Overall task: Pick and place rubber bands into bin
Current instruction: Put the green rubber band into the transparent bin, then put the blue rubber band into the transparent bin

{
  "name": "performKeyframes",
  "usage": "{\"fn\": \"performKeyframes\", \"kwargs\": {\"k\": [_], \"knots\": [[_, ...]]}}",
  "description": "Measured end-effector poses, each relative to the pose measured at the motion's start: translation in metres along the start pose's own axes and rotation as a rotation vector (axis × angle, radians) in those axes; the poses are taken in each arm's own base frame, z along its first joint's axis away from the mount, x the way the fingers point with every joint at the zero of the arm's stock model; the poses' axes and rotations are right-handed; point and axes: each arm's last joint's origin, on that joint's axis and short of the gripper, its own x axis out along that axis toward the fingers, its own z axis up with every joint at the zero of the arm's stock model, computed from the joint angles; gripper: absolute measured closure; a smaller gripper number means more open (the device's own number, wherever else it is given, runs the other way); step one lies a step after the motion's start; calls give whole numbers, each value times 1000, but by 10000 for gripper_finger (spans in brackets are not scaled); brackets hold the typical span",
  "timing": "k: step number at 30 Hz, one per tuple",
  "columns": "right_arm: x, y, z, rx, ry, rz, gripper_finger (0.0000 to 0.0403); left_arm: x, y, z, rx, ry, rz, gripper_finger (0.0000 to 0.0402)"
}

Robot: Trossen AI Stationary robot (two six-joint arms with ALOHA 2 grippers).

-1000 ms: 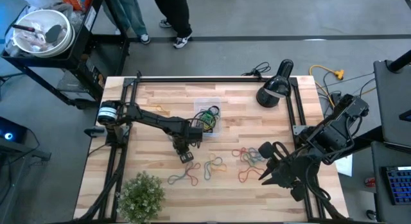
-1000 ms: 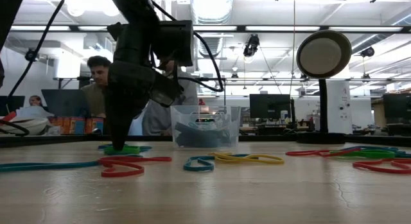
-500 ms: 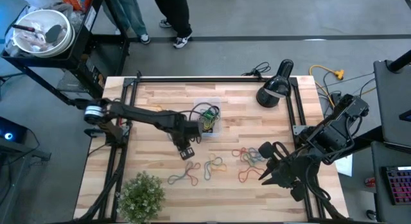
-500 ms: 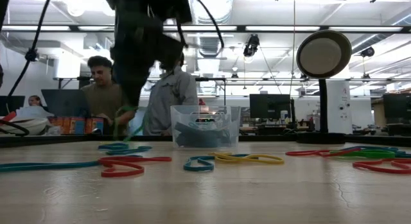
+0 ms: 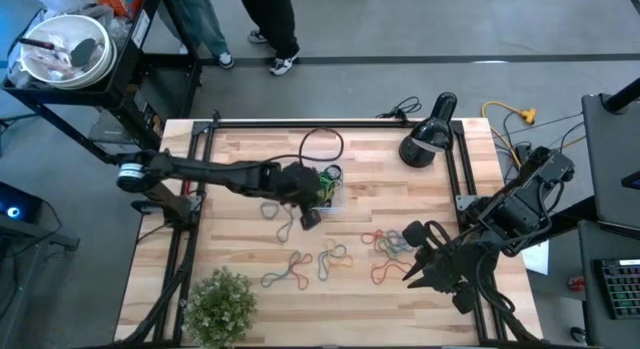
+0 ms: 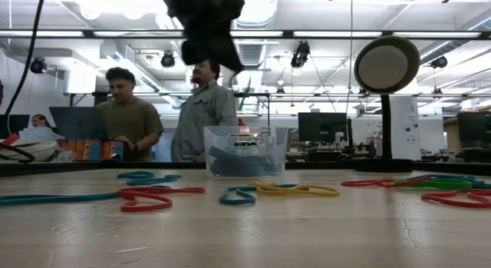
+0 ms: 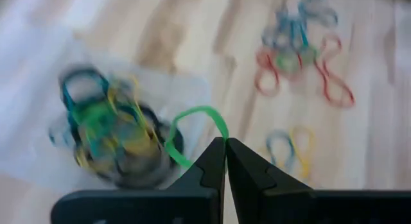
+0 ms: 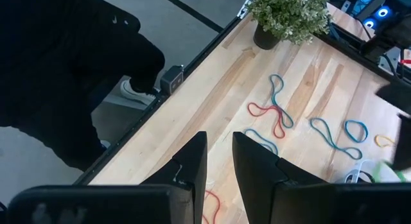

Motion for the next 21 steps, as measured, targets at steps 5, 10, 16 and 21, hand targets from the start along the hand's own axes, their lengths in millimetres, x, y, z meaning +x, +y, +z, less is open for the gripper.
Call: {"fn": "performKeyframes", "kwargs": {"k": [5,10,16,21], "knots": [[0,0,0,14,1,0,335,17,14,8,14,-71,64,402],[0,0,-1,24,7,0,335,38,33,7,-20,-28,119,401],[0,0,-1,31,8,0,335,54,43,3,-28,17,146,392],[0,0,-2,30,15,0,335,53,43,3,-6,18,143,342]]}}
